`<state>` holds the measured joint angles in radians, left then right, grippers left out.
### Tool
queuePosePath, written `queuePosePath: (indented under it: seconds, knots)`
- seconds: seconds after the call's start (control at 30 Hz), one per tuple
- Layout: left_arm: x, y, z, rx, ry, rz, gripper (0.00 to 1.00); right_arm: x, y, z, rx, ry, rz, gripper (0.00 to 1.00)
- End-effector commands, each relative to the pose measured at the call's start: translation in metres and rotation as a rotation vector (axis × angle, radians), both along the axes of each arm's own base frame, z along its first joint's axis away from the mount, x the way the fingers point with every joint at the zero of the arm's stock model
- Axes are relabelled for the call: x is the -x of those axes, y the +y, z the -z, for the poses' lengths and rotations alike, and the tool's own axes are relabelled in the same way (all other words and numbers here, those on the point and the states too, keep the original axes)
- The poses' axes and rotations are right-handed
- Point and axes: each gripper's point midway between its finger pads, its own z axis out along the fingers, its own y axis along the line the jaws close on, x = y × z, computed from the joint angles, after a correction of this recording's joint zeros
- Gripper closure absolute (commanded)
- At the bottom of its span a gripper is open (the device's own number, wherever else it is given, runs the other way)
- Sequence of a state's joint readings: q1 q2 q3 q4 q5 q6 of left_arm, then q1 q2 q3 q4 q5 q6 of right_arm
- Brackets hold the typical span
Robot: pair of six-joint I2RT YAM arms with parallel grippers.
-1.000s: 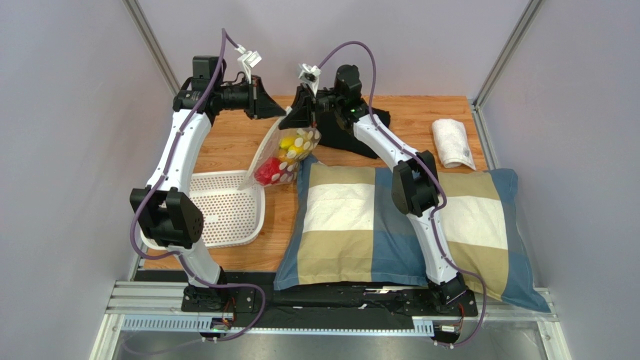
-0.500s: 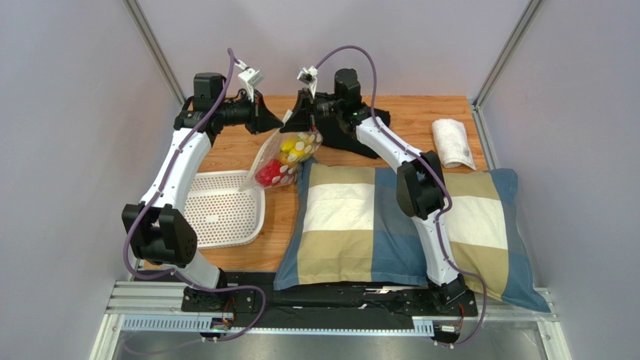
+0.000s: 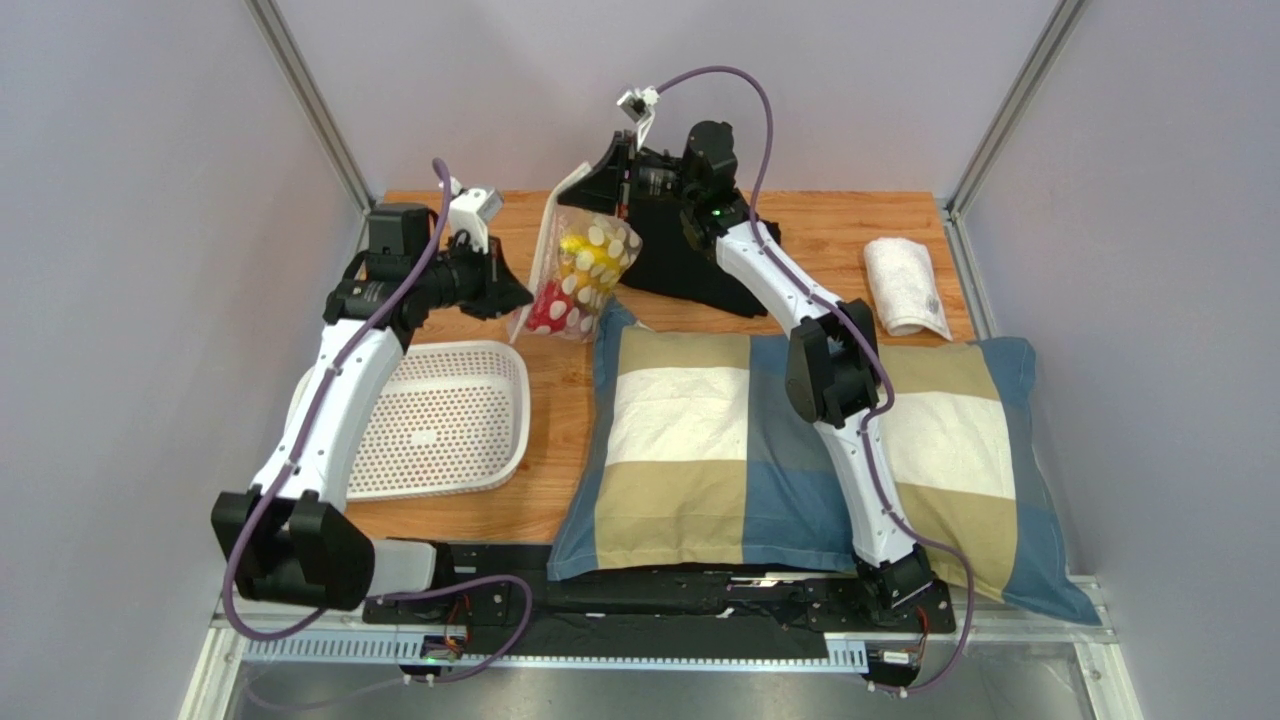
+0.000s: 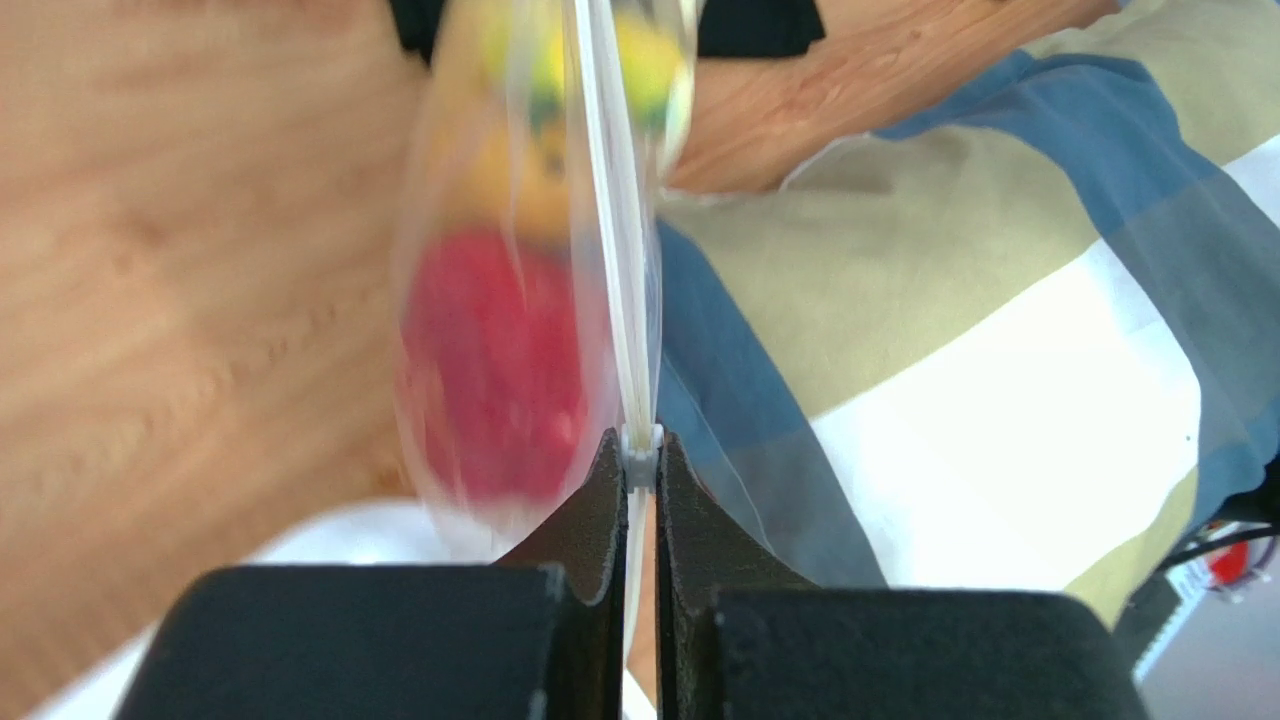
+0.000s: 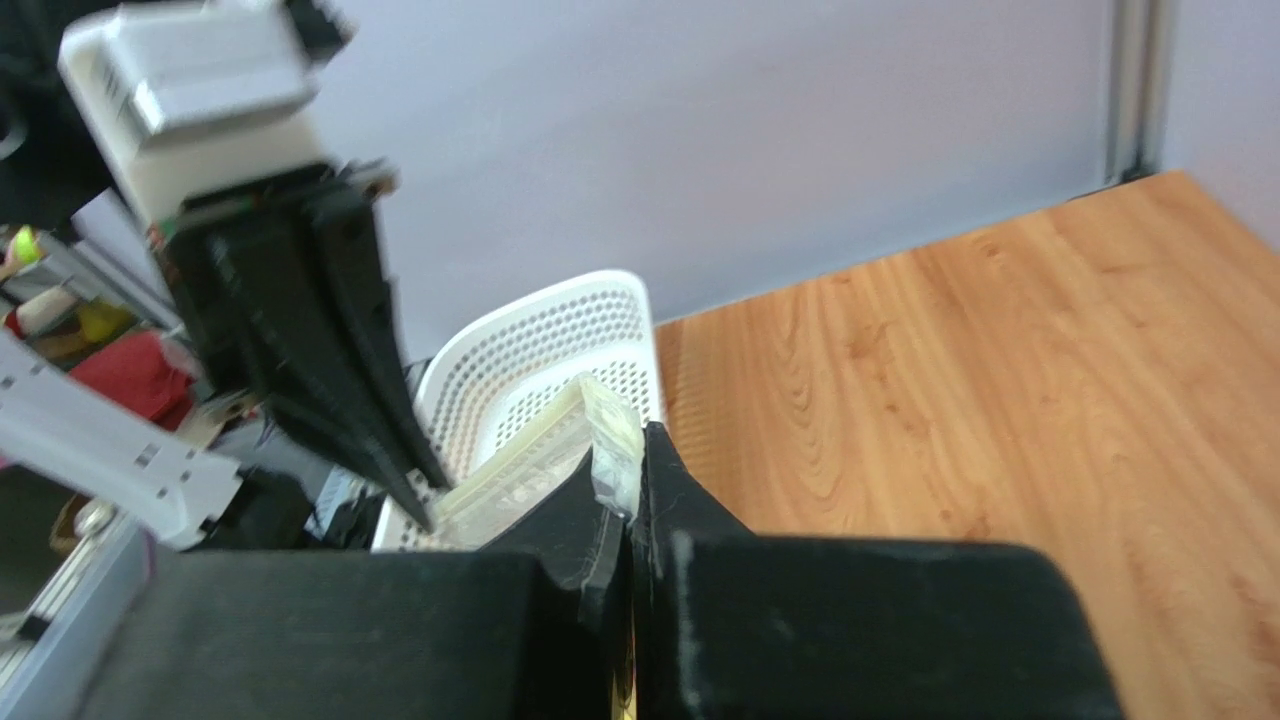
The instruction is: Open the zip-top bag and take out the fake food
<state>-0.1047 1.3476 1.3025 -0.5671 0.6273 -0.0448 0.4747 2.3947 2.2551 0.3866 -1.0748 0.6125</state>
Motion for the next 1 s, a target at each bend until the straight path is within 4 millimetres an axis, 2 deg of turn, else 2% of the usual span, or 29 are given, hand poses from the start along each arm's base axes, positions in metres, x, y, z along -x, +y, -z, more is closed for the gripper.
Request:
queuePosePath:
  seconds: [0.0, 0.07, 0.1, 0.13, 0.3, 0.37, 0.4, 0.43, 0.47, 0.5, 0.53, 0.57, 0.6, 0.63, 0.67, 0.7, 0.73, 0.77, 0.8, 0.83, 0.87, 0.97]
  knots:
    - [0.046, 0.021, 0.022, -0.038, 0.174, -0.157, 1.00, -0.029, -0.001, -0.042, -0.158, -0.048, 0.127, 1.00]
    - [0.061, 0.027, 0.019, -0.032, 0.172, -0.192, 1.00, -0.029, 0.005, -0.037, -0.168, -0.035, 0.116, 1.00]
    - [0.067, 0.027, 0.025, -0.027, 0.187, -0.197, 1.00, -0.027, 0.007, -0.033, -0.164, -0.042, 0.100, 1.00]
    - [0.072, 0.025, 0.021, -0.004, 0.181, -0.200, 1.00, -0.023, 0.013, -0.029, -0.167, -0.048, 0.082, 1.00]
    - [0.091, 0.015, 0.022, 0.084, 0.248, -0.205, 1.00, -0.023, 0.029, -0.014, -0.170, -0.011, 0.089, 1.00]
    - [0.093, 0.010, 0.008, 0.146, 0.209, -0.204, 1.00, -0.023, 0.039, -0.008, -0.166, 0.034, 0.101, 1.00]
    - [0.093, 0.008, 0.005, 0.161, 0.196, -0.197, 1.00, -0.027, 0.041, -0.011, -0.172, 0.063, 0.134, 0.91]
    - [0.088, 0.007, -0.001, 0.177, 0.176, -0.196, 1.00, -0.024, 0.047, -0.012, -0.162, 0.095, 0.144, 0.67]
    - [0.085, 0.005, -0.004, 0.186, 0.174, -0.193, 1.00, -0.027, 0.050, -0.001, -0.101, 0.194, 0.178, 0.62]
    - [0.081, 0.002, -0.011, 0.200, 0.169, -0.177, 1.00, -0.033, 0.046, -0.006, -0.085, 0.269, 0.269, 0.57]
    - [0.071, -0.001, -0.008, 0.213, 0.192, -0.176, 1.00, -0.031, 0.045, -0.007, -0.059, 0.336, 0.313, 0.37]
    - [0.066, -0.003, -0.010, 0.228, 0.199, -0.176, 1.00, -0.032, 0.039, 0.008, 0.012, 0.428, 0.361, 0.26]
    - [0.062, -0.005, -0.013, 0.243, 0.202, -0.174, 1.00, -0.027, 0.031, -0.010, 0.020, 0.424, 0.399, 0.00]
    - [0.054, -0.007, -0.015, 0.262, 0.201, -0.177, 1.00, -0.027, 0.023, -0.011, 0.053, 0.458, 0.433, 0.00]
    - [0.052, -0.008, -0.016, 0.269, 0.198, -0.180, 1.00, -0.023, 0.012, 0.008, 0.154, 0.560, 0.485, 0.00]
    - [0.050, -0.009, -0.019, 0.276, 0.193, -0.177, 1.00, -0.022, 0.003, 0.003, 0.177, 0.567, 0.525, 0.00]
    - [0.048, -0.009, -0.020, 0.276, 0.193, -0.177, 1.00, -0.014, -0.005, -0.017, 0.185, 0.524, 0.535, 0.00]
    - [0.048, -0.010, -0.020, 0.276, 0.195, -0.178, 1.00, -0.003, -0.015, -0.009, 0.260, 0.566, 0.563, 0.00]
    - [0.049, -0.011, -0.022, 0.282, 0.197, -0.167, 1.00, -0.005, -0.026, -0.009, 0.288, 0.564, 0.637, 0.00]
    - [0.049, -0.013, -0.023, 0.287, 0.196, -0.156, 1.00, 0.006, -0.035, -0.022, 0.304, 0.534, 0.662, 0.00]
    - [0.051, -0.015, -0.025, 0.290, 0.193, -0.148, 1.00, 0.012, -0.043, -0.016, 0.346, 0.544, 0.691, 0.00]
    - [0.054, -0.018, -0.025, 0.303, 0.203, -0.140, 1.00, 0.037, -0.037, -0.013, 0.403, 0.481, 0.660, 0.05]
